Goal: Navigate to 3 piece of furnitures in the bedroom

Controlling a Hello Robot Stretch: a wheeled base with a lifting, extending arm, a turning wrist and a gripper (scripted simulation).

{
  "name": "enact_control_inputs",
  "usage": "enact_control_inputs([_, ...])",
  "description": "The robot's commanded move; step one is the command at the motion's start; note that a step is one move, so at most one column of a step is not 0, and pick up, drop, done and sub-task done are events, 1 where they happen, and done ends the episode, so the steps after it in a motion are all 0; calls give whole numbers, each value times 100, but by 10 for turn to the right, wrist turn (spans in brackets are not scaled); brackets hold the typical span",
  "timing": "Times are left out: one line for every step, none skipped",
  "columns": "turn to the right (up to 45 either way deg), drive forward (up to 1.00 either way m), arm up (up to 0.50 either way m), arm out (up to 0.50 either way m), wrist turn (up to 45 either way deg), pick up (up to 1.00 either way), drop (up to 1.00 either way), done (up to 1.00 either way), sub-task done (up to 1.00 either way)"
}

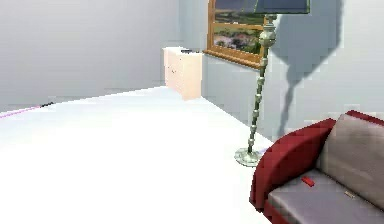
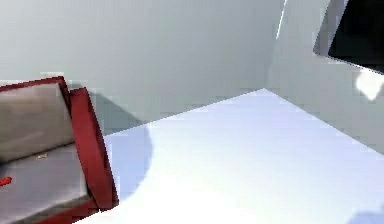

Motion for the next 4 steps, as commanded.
enact_control_inputs([330, 0, 0, 0, 0, 0, 0, 0, 0])
enact_control_inputs([30, 0, 0, 0, 0, 0, 0, 0, 0])
enact_control_inputs([0, 15, 0, 0, 0, 0, 0, 0, 0])
enact_control_inputs([-450, 0, 0, 0, 0, 0, 0, 0, 0])
